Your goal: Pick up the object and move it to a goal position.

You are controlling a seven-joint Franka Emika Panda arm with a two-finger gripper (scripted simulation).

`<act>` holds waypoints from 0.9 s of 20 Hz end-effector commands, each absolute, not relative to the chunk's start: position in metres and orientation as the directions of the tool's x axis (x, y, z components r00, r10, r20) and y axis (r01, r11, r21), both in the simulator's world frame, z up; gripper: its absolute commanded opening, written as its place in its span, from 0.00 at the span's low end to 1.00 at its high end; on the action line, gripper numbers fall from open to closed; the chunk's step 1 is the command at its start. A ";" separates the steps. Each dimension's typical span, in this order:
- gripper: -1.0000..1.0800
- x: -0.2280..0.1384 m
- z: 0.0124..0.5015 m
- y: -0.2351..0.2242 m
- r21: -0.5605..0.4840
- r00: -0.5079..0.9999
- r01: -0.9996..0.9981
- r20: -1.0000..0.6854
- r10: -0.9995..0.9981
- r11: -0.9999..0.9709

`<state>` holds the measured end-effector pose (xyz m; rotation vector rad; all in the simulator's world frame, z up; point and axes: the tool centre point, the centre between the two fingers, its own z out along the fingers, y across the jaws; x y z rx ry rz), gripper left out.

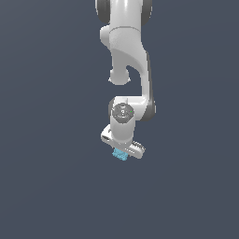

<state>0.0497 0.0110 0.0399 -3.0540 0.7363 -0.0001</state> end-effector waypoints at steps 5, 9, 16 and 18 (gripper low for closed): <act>0.00 0.048 0.043 0.012 0.000 0.890 -0.456 0.000 -0.456 -0.890; 0.00 0.044 0.054 0.016 0.000 0.890 -0.456 0.000 -0.456 -0.890; 0.00 0.030 0.090 0.030 0.000 0.890 -0.456 0.000 -0.456 -0.890; 0.00 0.025 0.105 0.035 0.000 0.890 -0.456 0.000 -0.456 -0.890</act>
